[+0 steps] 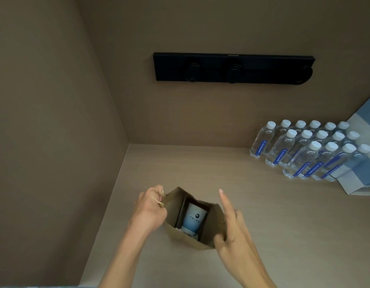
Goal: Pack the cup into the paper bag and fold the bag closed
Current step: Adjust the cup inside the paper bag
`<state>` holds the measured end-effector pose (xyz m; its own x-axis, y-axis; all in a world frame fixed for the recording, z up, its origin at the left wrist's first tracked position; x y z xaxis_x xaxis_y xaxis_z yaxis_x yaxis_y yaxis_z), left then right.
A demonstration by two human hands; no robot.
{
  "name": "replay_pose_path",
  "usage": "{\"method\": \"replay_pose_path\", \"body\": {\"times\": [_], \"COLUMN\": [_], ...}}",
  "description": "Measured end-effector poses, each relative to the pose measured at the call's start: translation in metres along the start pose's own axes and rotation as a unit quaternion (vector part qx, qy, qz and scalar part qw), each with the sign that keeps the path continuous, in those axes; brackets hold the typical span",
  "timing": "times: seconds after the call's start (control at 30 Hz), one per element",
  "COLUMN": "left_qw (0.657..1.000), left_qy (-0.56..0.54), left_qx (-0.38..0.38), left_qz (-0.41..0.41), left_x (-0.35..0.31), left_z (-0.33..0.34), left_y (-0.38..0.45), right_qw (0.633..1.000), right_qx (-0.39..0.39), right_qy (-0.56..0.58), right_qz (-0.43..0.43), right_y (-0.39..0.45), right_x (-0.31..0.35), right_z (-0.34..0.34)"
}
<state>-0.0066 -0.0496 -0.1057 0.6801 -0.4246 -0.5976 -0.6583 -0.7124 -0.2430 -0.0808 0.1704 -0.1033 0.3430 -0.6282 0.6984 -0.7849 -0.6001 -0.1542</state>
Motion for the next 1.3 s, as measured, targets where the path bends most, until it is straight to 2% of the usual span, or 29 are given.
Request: {"method": "replay_pose_path", "body": {"times": [0.1, 0.17, 0.23, 0.37, 0.43, 0.57, 0.67, 0.77, 0.87, 1.0, 1.07, 1.1, 1.23, 1.3], "left_qw": [0.998, 0.996, 0.998, 0.993, 0.992, 0.990, 0.986, 0.990, 0.995, 0.994, 0.995, 0.995, 0.993, 0.992], "left_qy": [0.033, 0.045, 0.036, 0.000, -0.007, -0.006, 0.022, 0.004, 0.030, 0.030, 0.017, 0.012, 0.008, 0.015], "left_qx": [0.040, 0.043, 0.009, -0.111, -0.121, -0.082, -0.014, 0.069, 0.085, 0.106, 0.100, 0.099, 0.115, 0.119], "left_qz": [0.045, 0.065, 0.060, 0.036, 0.041, 0.113, 0.165, 0.125, 0.046, 0.007, 0.010, 0.018, 0.038, 0.047], "left_x": [-0.014, -0.024, -0.033, -0.037, -0.035, -0.034, -0.029, -0.021, -0.011, 0.001, 0.002, 0.000, -0.009, -0.011], "left_z": [0.005, 0.008, 0.007, -0.004, -0.004, 0.007, 0.020, 0.030, 0.029, 0.028, 0.027, 0.028, 0.035, 0.039], "left_y": [0.007, 0.008, 0.005, -0.003, -0.007, -0.023, -0.030, -0.035, -0.042, -0.053, -0.056, -0.058, -0.068, -0.071], "right_qw": [0.989, 0.982, 0.982, 0.972, 0.974, 0.988, 0.984, 0.977, 0.969, 0.954, 0.940, 0.928, 0.834, 0.794], "right_qx": [0.058, 0.086, 0.115, 0.143, 0.148, 0.059, 0.025, 0.010, 0.040, 0.051, 0.048, 0.036, 0.013, 0.077], "right_qy": [-0.096, -0.123, -0.121, -0.171, -0.163, -0.141, -0.176, -0.209, -0.242, -0.297, -0.339, -0.369, -0.504, -0.519], "right_qz": [-0.096, -0.115, -0.089, -0.073, -0.050, 0.000, -0.021, -0.051, -0.035, 0.000, 0.005, -0.021, -0.225, -0.306], "right_y": [-0.005, -0.006, -0.002, -0.001, -0.005, -0.003, 0.004, 0.009, 0.009, 0.011, 0.011, 0.010, 0.001, -0.004], "right_x": [0.006, 0.011, 0.009, 0.006, 0.003, 0.017, 0.024, 0.025, 0.017, 0.014, 0.016, 0.021, 0.060, 0.068], "right_z": [0.008, 0.010, 0.007, -0.009, -0.013, -0.018, -0.015, -0.014, -0.010, -0.017, -0.025, -0.029, -0.023, -0.009]}}
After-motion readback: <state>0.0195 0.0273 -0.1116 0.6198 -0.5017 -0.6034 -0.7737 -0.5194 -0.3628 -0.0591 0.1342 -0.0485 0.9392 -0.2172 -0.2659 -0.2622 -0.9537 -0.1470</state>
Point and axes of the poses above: each hand's wrist, its own y-axis towards the middle knuckle, its own z-axis out of the palm, x = y × z, the point moved 6 cm from there along y, towards the middle knuckle
